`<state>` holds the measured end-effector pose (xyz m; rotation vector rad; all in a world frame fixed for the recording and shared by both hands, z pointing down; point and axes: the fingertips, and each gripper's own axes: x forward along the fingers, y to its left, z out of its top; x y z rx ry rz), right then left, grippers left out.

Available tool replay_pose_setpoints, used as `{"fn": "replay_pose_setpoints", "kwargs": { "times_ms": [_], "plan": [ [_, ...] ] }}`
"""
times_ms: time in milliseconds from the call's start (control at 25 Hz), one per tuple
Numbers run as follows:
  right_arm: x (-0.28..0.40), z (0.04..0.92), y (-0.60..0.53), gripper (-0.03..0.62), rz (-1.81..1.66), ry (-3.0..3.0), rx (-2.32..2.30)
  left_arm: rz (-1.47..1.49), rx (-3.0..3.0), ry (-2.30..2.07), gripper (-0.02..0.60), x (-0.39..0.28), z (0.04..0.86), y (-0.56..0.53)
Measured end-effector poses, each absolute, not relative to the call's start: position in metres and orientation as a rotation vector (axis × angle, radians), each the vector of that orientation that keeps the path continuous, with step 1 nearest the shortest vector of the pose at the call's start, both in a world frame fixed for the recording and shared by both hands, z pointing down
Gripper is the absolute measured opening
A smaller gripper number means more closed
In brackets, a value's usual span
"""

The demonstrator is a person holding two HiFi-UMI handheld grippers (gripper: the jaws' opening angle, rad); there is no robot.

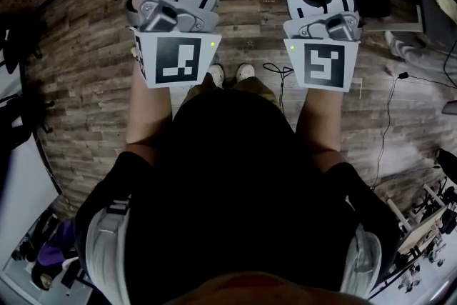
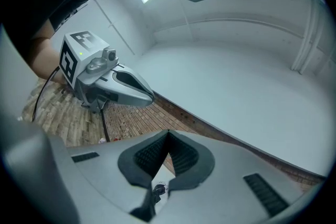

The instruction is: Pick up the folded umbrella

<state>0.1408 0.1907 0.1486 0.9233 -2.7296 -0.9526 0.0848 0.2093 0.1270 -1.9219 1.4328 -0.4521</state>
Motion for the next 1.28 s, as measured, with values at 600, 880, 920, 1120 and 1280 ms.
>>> {"fn": "replay_pose_setpoints", "kwargs": {
  "times_ms": [600,880,920,1120,1280],
  "plan": [
    [0.163,0.153,0.19,0.028,-0.937,-2.863,0.812,-0.501,-1.859,1.497,0.011,0.109,0.134,0.21],
    [0.156,0.166,0.183,0.028,-0.929,-2.835,0.781,-0.518,-1.843,1.515,0.011,0.102,0.136,0.202],
    [0.152,0.165,0.181,0.028,-0.937,-2.834,0.784,-0.517,-1.844,1.515,0.011,0.099,0.138,0.2],
    [0.143,0.167,0.167,0.028,-0.946,-2.85,0.825,-0.519,-1.847,1.505,0.012,0.085,0.145,0.186],
    [0.13,0.168,0.149,0.028,-0.941,-2.835,0.838,-0.497,-1.858,1.496,0.011,0.07,0.146,0.167]
  ]
}}
